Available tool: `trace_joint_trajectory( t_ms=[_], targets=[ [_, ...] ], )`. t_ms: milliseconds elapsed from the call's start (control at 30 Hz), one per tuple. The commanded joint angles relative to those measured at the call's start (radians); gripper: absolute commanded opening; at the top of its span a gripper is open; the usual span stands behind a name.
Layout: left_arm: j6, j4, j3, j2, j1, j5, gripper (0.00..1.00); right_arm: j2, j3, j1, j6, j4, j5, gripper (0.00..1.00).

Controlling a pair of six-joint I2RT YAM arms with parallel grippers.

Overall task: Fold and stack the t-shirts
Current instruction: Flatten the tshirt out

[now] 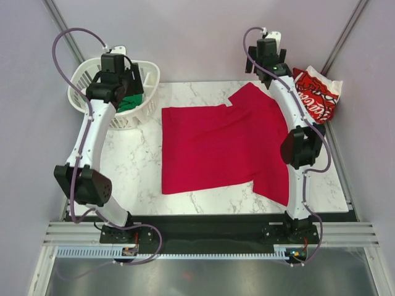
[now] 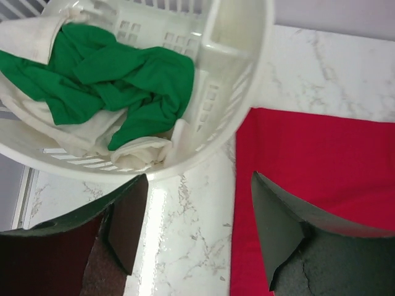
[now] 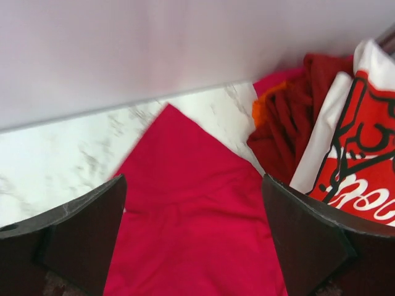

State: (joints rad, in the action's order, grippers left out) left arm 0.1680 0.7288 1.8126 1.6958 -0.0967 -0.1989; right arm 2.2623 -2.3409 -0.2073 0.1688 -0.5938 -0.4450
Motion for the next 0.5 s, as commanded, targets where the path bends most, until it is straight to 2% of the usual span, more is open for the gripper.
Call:
trace_joint_trajectory(
  t_ms=[0, 133, 267, 333, 367, 400, 467],
  targets=[
    [0.016, 0.0, -0.027, -0.198, -0.058, -0.006, 0.75, -0.213, 0.056, -0.009, 0.049, 0.097, 0.054, 0.98],
    [0.044, -0.003, -0.191, -0.341, -0.168, 0.018, 0.73, -0.328, 0.254, -0.007, 0.118, 0.121, 0.196, 0.98],
    [0.14, -0.041, -0.475, -0.427, -0.233, 0.104, 0.7, -0.443, 0.486, -0.021, 0.185, 0.144, 0.294, 0.98],
    [0.178, -0.128, -0.624, -0.452, -0.242, 0.183, 0.7, -0.481, 0.636, -0.038, 0.19, 0.164, 0.302, 0.98],
    [0.195, -0.153, -0.665, -0.45, -0.244, 0.194, 0.69, -0.518, 0.69, -0.05, 0.187, 0.208, 0.304, 0.98],
    [0.208, -0.185, -0.699, -0.443, -0.244, 0.266, 0.69, -0.53, 0.783, -0.079, 0.173, 0.225, 0.301, 0.98],
    [0.235, -0.293, -0.774, -0.4, -0.255, 0.317, 0.68, -0.55, 0.848, -0.118, 0.163, 0.242, 0.298, 0.98]
  ],
)
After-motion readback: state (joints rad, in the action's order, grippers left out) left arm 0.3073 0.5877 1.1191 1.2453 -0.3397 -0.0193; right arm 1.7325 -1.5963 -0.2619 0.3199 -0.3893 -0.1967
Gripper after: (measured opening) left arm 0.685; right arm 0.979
